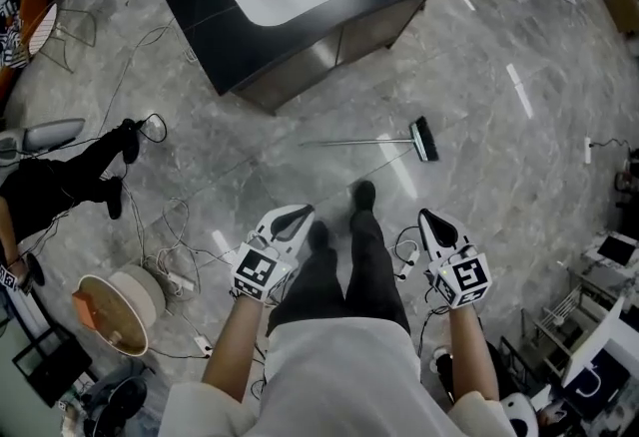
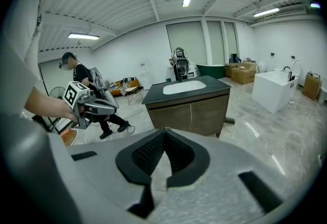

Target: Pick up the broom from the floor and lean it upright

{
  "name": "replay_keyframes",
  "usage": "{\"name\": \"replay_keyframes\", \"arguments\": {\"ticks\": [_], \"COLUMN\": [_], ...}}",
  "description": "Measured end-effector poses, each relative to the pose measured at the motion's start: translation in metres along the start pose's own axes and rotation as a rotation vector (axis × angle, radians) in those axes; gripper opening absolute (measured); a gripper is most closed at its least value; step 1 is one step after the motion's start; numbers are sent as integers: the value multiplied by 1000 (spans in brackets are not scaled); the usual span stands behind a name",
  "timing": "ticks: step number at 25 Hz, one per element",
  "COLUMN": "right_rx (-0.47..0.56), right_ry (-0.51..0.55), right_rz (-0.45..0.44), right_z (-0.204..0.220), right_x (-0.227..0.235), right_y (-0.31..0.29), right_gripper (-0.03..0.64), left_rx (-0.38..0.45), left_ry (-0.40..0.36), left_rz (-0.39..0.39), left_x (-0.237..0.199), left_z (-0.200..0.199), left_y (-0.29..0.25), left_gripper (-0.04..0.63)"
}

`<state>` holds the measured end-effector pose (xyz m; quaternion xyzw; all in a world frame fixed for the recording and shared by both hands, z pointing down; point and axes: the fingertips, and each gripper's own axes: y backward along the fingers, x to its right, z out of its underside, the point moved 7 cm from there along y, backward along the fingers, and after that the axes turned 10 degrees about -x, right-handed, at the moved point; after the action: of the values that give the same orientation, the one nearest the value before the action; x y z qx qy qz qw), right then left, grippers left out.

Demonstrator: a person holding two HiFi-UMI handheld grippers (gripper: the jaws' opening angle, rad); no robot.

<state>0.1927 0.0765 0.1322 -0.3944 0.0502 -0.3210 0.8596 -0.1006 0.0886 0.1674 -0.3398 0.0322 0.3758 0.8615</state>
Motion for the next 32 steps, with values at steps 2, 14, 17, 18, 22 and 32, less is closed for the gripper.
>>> {"name": "replay_keyframes", "arguments": {"ticks": [2,14,17,18,22,32], "right_rx": [-18,-97,-105,-108,-118,-132], "right_ry": [10,101,117,118,110,230], "right_rz": [-25,-214,-244,-250,-275,-308], "right_z": [3,59,80,87,116,189], "right_x": [23,105,118,122,136,173], "right_y": [-27,-213,-262,-277,-335,-462], "right_gripper": [2,2,2,2,2,2], "left_rx": [7,-37,-36,-33,-16,-44], "left_ry": [16,141,160,166,188,201], "left_rz": [-25,-90,-99,-103,-116,-122], "left_x": [-13,-82,-106,-114,-145,-220], "left_z": [4,84,114,124,158,264], "left_y": [-23,-150,-186,-197,-236,-314], "left_gripper": [14,14,14,14,14,14]}}
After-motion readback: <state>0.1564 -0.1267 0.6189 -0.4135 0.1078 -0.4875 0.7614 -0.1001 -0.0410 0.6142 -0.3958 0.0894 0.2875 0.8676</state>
